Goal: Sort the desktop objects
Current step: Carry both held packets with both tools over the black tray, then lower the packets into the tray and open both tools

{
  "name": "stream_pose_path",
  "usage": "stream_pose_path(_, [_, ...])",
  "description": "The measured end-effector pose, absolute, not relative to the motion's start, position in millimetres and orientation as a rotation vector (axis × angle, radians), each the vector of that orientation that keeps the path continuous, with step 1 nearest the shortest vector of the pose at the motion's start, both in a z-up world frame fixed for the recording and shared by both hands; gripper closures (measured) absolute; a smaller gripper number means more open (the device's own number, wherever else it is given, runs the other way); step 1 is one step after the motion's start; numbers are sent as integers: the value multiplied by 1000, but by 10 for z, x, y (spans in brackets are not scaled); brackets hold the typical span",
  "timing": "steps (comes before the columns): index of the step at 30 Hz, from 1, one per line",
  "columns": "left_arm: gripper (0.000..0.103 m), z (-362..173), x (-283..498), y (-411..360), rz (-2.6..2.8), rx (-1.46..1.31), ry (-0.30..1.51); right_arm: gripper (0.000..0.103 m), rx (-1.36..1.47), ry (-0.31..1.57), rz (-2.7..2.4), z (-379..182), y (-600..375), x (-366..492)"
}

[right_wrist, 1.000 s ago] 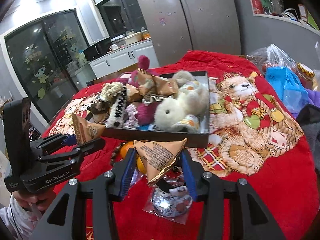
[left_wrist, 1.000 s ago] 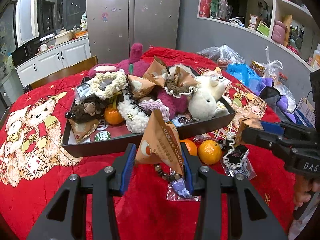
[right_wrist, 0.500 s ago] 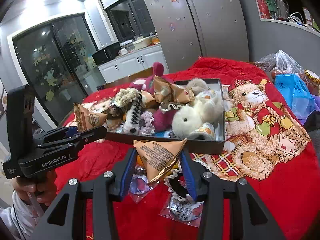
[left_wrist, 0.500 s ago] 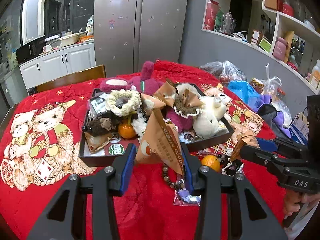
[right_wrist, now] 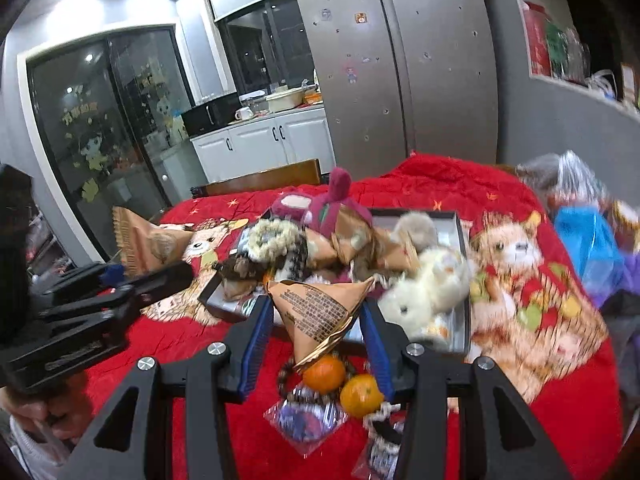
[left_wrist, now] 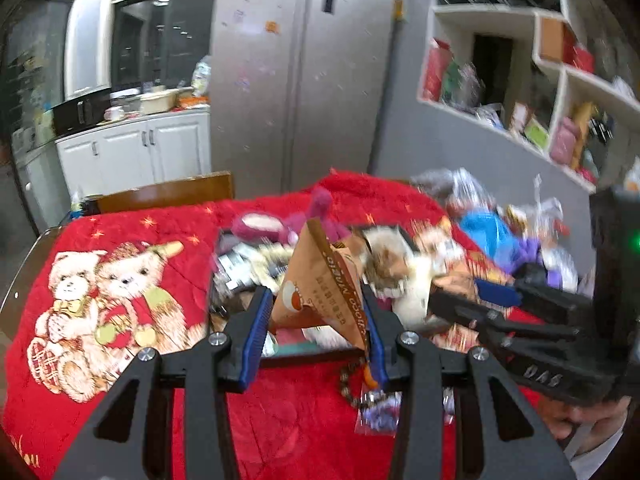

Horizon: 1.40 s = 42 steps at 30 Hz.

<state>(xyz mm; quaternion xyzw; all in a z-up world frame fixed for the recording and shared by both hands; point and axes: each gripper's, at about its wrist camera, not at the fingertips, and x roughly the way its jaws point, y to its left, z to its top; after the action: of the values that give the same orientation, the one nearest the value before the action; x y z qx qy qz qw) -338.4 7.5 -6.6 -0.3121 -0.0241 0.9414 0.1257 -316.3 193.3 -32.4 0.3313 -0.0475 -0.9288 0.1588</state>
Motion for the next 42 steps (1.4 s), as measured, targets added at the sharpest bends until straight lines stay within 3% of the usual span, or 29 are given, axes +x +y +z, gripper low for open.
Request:
stream_pose_path(10, [59, 399, -3834, -9, 2804, -839, -85, 57, 913, -109, -2678, 75, 1797, -3596])
stream_pose_path(21, [59, -259, -4512, 6, 2717, -961, -62, 57, 893, -236, -2690, -46, 1881, -4118])
stream_pose_path(27, [59, -597, -4739, 35, 2668, -1038, -66, 57, 985, -150, -2702, -304, 1810, -4378])
stream_pose_path(42, [58, -623, -4686, 98, 2631, -1038, -51, 57, 1120, -110, -2714, -470, 1929, -4487])
